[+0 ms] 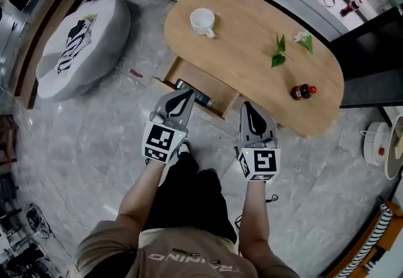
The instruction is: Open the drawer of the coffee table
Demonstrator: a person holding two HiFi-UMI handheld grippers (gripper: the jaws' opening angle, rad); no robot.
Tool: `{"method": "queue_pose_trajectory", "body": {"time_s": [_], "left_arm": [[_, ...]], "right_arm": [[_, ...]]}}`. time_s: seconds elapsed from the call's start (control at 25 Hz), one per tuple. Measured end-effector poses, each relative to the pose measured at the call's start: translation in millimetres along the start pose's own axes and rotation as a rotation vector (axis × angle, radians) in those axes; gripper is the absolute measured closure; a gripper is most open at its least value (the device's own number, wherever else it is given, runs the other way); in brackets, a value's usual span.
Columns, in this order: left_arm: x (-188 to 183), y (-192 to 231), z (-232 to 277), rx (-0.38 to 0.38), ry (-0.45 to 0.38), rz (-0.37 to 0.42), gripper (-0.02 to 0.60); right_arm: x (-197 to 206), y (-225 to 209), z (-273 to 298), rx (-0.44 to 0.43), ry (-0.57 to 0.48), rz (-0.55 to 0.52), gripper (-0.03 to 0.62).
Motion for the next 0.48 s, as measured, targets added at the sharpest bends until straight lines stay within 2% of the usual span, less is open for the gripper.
{"method": "queue_pose_trajectory", "body": {"time_s": [0.12, 0.32, 0.48], "left_arm": [[-59, -3, -41, 0.026, 0.023, -0.024, 0.575], [-162, 20, -91, 0.009, 0.015, 0.024, 0.575], [-219, 41, -124, 0.008, 0.013, 0.059, 0.575]], "right_arm": [[-60, 20, -30, -0.008, 0.051, -0.030, 0.589], [-164, 38, -70, 0.003, 0.054, -0.061, 0.589], [-207, 70, -91, -0.020, 0.053, -0.040, 0.589]]}}
Point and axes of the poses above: the fingertips, and each gripper's own axes: z forward along the fingers, y to its left, x out of its underside, the point moved 3 cm from there along -z, backward along the fingers, and after that the axes turned 11 degrees about z, right-handed, at the moved point
